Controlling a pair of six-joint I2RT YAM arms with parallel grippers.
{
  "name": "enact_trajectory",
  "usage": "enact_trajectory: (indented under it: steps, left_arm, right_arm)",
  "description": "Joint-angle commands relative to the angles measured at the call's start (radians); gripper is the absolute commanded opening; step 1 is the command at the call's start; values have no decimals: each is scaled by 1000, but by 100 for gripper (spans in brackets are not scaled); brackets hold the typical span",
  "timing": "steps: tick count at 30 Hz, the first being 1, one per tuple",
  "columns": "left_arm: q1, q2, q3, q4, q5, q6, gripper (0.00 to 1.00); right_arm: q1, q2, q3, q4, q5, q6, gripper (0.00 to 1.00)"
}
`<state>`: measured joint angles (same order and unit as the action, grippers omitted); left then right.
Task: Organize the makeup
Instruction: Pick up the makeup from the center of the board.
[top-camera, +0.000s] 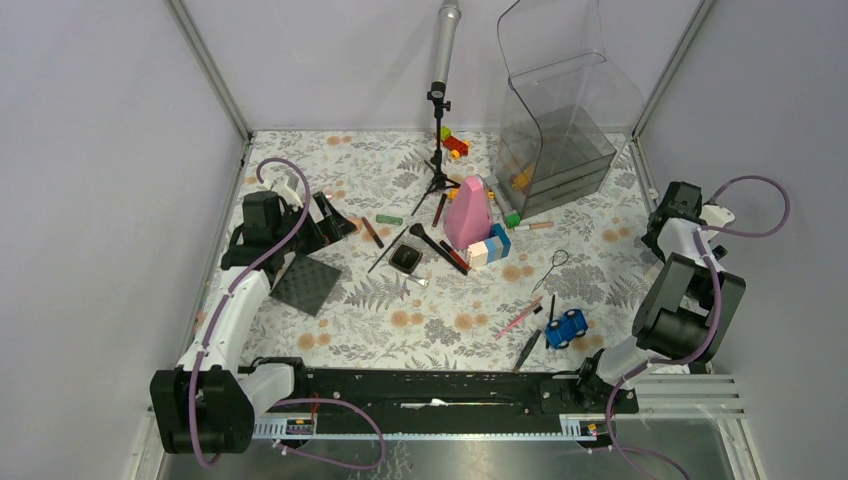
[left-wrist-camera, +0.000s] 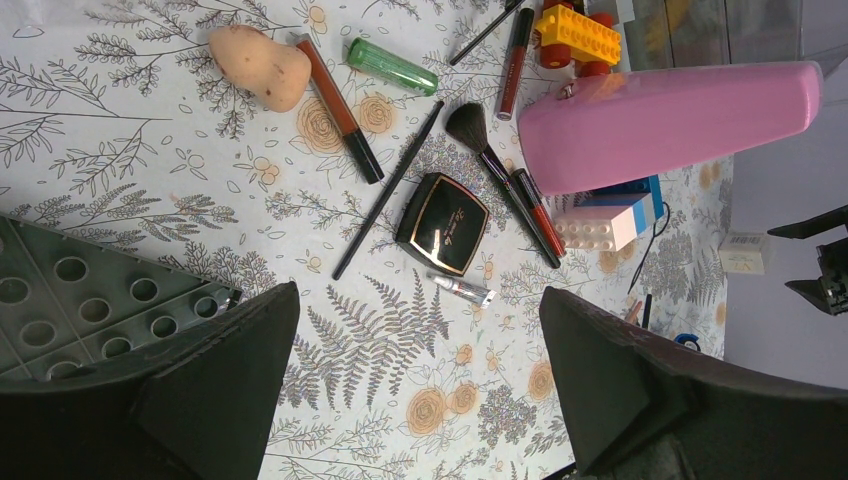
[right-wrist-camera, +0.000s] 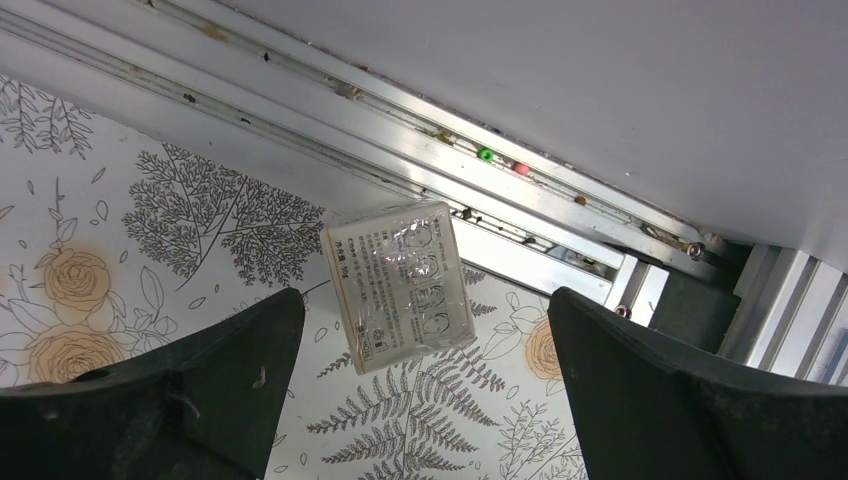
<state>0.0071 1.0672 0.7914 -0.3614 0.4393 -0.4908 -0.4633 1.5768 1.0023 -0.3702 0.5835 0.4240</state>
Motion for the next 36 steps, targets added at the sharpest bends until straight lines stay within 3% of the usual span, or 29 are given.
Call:
enact_trajectory:
  steps: [1, 12, 21, 27, 36]
  left_arm:
    - [-2, -7, 2, 58, 21, 3, 99]
    - [-2, 2, 2, 58, 28, 2, 99]
    - [-22, -3, 5, 58, 24, 3, 98]
    - [-23, -11, 4, 61, 25, 4, 98]
    - [-27, -38, 5, 81, 47, 5, 99]
  right_arm:
    - [-3, -31, -9, -2, 48, 21, 99]
    - [-36, 104, 16, -1, -56, 34, 96]
    - [-37, 43, 13, 12, -121, 26, 60]
    - [-37, -57, 0, 43, -294, 28, 27]
    - [27, -381, -71, 59, -705, 138, 24]
